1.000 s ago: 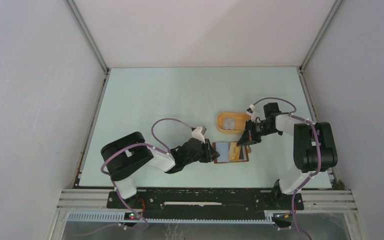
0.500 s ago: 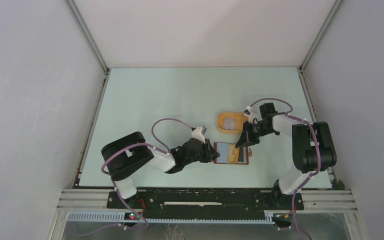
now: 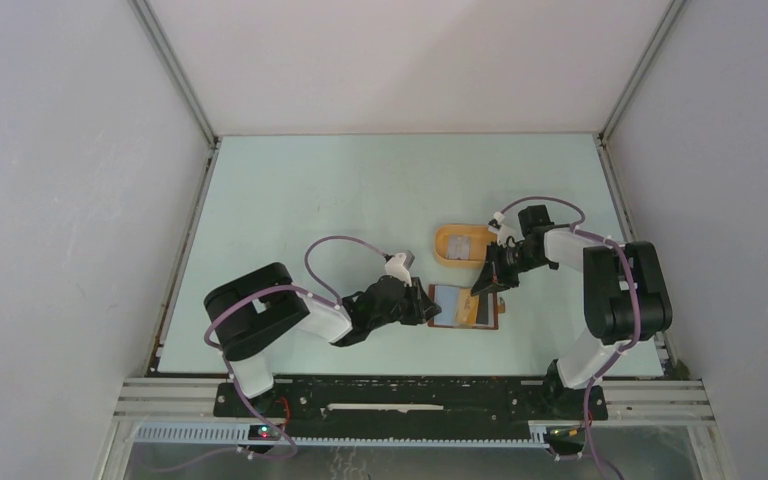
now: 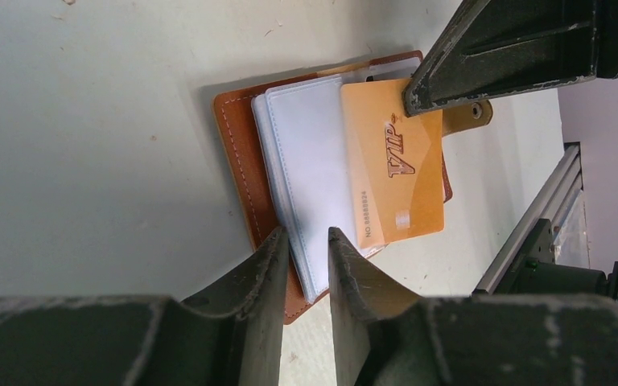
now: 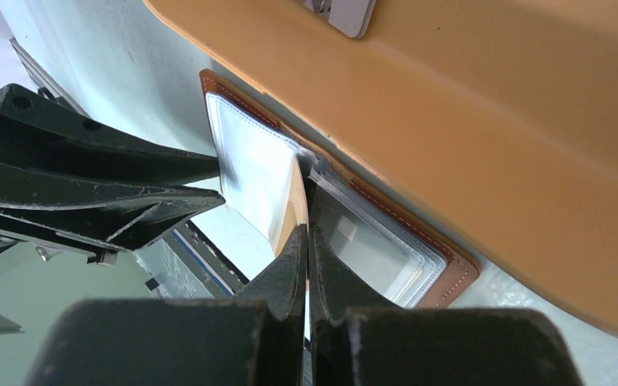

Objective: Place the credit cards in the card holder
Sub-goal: Insert the credit card into the card holder.

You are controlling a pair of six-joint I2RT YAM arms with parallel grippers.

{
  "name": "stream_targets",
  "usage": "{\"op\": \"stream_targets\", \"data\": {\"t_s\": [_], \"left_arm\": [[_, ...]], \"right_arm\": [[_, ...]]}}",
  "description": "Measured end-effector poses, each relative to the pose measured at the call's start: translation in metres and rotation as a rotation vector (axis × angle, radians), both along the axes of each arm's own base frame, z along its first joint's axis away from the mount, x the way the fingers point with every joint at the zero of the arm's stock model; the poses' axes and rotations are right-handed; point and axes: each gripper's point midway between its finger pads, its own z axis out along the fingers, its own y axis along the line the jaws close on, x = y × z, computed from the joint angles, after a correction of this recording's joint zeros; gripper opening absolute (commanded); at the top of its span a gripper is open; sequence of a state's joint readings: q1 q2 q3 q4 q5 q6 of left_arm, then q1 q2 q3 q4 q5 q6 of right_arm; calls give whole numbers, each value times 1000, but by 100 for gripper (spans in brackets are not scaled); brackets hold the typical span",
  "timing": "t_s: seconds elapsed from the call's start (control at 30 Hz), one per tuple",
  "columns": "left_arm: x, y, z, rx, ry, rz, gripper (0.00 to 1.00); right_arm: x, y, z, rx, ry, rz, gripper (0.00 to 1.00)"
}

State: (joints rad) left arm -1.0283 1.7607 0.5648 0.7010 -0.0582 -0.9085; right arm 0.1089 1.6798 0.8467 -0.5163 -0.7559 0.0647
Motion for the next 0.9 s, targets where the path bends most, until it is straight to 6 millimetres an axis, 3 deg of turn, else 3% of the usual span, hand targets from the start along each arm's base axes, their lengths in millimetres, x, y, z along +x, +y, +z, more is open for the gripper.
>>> {"op": "stream_targets", "data": {"t_s": [0.9], "left_arm": [[-3,-2,1,-10,4,-16,32]], "right_arm": [[4,-1,-7,-52,12,3,19]]}}
